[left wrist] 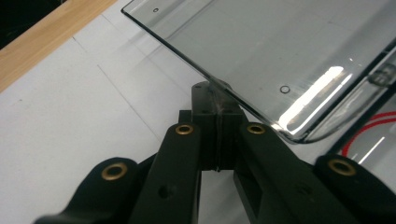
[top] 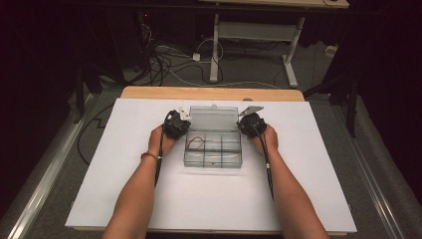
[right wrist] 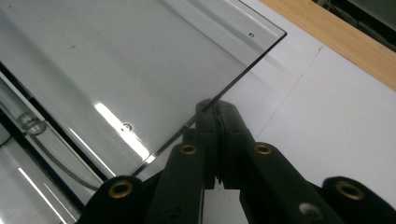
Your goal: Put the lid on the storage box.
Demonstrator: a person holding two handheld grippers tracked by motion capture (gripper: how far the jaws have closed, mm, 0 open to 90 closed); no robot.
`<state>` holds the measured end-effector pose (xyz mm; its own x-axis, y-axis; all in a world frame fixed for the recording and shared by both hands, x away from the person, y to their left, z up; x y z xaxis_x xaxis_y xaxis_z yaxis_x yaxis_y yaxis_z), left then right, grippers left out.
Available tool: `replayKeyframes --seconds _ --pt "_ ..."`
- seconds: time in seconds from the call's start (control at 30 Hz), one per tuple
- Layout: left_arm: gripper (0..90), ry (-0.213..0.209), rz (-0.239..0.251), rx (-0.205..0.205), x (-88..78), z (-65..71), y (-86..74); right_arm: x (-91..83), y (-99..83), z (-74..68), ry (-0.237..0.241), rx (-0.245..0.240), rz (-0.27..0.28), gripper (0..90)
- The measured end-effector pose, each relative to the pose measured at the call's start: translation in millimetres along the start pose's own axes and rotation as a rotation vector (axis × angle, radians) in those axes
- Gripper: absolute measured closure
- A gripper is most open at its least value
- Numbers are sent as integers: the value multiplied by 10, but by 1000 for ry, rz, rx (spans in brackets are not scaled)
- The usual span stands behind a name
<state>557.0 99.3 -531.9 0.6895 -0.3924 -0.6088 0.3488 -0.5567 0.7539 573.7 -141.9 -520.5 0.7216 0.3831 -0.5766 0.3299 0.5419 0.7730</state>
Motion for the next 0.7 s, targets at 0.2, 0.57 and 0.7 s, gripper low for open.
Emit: replayKeyframes --seconds 0.2,0.57,0.7 --pt "870 21 8 4 -3 -18 30 -15 17 5 -6 1 15 890" --pt "870 67 50 16 -43 -73 120 -58 83 16 -30 -2 56 889" --pt "870 78 64 16 -62 -98 156 -70 113 15 -46 -1 75 889"
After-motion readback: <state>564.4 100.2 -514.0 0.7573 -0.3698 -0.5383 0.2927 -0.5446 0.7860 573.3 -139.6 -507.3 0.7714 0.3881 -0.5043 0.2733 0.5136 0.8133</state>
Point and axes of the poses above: each handheld gripper's, and its own axes: x roughly forward along the jaws, y roughly out of its top, z roughly to its right, the point moved 7 cm from there along x, roughly forward along the jaws, and after that the axes turned 5 degrees about z, right-handed, at the moved point
